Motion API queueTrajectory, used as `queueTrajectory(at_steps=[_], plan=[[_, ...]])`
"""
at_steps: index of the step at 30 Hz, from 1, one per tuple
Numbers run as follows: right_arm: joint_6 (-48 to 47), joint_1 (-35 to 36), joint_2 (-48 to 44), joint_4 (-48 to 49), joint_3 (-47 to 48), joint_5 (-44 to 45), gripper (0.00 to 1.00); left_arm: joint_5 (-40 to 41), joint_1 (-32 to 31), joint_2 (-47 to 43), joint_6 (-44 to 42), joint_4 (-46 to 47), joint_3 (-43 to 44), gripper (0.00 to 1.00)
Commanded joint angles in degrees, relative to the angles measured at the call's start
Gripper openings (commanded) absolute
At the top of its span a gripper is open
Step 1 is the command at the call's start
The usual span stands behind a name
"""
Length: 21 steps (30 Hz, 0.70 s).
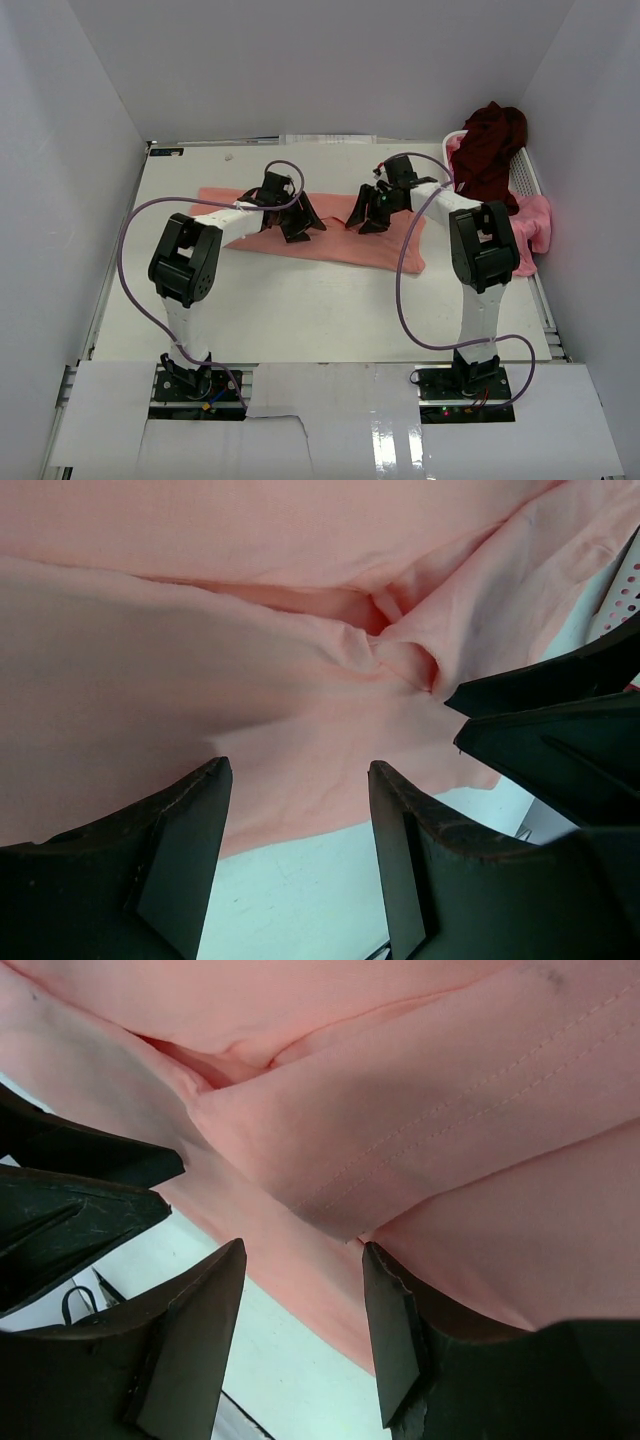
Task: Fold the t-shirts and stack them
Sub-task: Fold the other side of the tshirt into a rectangle
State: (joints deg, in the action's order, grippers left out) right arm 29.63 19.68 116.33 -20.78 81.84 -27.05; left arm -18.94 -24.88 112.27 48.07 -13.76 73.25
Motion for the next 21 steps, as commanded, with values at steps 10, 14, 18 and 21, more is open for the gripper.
queueTrajectory(at_steps=[10,14,18,21], plan=[[1.4,0.3,5.3,2.8,4.0,1.2,0.53,-0.1,-0.2,-2.1,-0.2,2.6,-4.2,0.68],[2.1,0.3,6.0,3.2,6.1,0.8,0.52,0.3,-0.2,-2.8,-0.7,2.5,-5.0,0.67],[2.9,0.2,7.0,3.0,8.4,0.2,0.52,0.2,-0.2,-2.8,-0.8,2.5,-5.2,0.67],[3.9,0.2,8.0,3.5,10.2,-0.9,0.52,0.1,-0.2,-2.8,-0.9,2.5,-5.5,0.67]])
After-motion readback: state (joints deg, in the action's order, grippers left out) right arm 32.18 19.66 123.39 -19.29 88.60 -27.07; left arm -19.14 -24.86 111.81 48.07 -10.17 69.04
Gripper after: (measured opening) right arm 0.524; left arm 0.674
